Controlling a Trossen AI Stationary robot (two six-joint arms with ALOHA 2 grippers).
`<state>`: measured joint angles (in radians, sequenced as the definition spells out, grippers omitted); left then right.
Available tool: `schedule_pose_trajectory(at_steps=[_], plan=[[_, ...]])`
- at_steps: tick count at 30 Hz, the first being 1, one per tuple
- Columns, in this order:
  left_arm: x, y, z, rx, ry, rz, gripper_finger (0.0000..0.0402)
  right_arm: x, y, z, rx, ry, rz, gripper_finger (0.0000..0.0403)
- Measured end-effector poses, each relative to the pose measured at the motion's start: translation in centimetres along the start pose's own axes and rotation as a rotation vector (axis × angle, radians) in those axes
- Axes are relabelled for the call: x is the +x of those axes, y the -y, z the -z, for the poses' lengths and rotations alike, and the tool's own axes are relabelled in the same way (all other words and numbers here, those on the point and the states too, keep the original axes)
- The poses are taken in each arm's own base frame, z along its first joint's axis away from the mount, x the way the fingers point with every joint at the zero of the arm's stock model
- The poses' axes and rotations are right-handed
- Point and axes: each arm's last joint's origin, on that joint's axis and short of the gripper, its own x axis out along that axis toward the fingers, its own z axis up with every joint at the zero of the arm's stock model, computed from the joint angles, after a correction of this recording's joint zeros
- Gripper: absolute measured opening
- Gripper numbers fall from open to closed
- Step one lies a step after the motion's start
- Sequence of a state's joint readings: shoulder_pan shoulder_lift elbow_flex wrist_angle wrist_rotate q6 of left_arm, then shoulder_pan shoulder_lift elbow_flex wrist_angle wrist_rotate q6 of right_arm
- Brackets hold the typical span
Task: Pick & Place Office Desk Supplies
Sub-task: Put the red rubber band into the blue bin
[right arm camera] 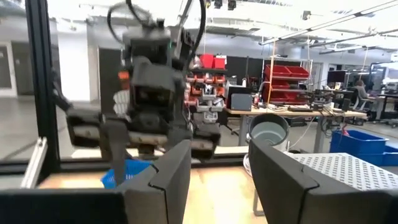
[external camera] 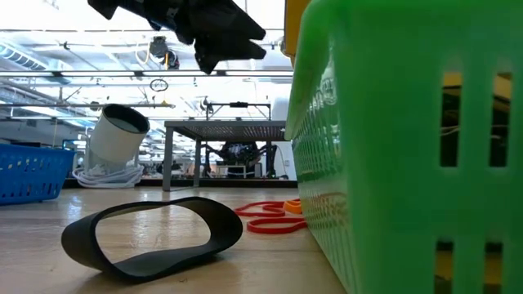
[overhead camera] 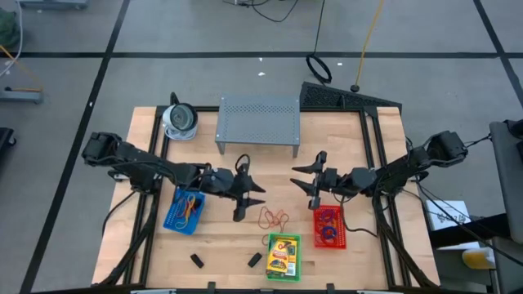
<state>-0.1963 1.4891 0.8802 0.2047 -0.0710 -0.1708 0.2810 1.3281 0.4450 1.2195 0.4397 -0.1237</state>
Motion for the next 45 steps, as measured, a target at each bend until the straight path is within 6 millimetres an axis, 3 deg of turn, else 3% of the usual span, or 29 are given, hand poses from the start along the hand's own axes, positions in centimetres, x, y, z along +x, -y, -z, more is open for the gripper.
schedule_pose_trajectory(at_steps=[5,10,13,17,23,28,36,45], plan=[[-0.5,0.5,-1.7,0.150,-0.162,0.067,0.0175,0.0,0.0,0.5,-0.078,-0.050,-0.004,0.0155],[-1.3,0.5,-4.5,0.279,-0.279,0.012,0.0175,0.0,-0.1,0.8,-0.138,-0.074,-0.008,0.0155],[-0.9,0.0,-6.4,0.284,-0.303,0.031,0.0175,0.0,-0.1,0.8,-0.146,-0.076,-0.005,0.0155],[0.9,-0.9,-7.4,0.286,-0.418,0.057,0.0175,-0.3,0.1,0.8,-0.173,-0.095,0.058,0.0155],[4.6,-1.4,-6.7,0.374,-0.659,0.062,0.0175,-2.1,0.8,0.9,-0.186,-0.099,0.128,0.0155],[7.7,-1.5,-5.5,0.358,-0.717,0.150,0.0175,-4.8,2.1,0.5,-0.116,-0.028,0.134,0.0155],[10.0,-0.7,-2.9,0.381,-0.789,0.169,0.0175,-8.4,3.5,0.7,0.003,0.052,0.121,0.0155],[11.2,0.3,-2.5,0.372,-0.731,0.168,0.0175,-9.1,3.4,0.4,0.065,0.107,-0.033,0.0155]])
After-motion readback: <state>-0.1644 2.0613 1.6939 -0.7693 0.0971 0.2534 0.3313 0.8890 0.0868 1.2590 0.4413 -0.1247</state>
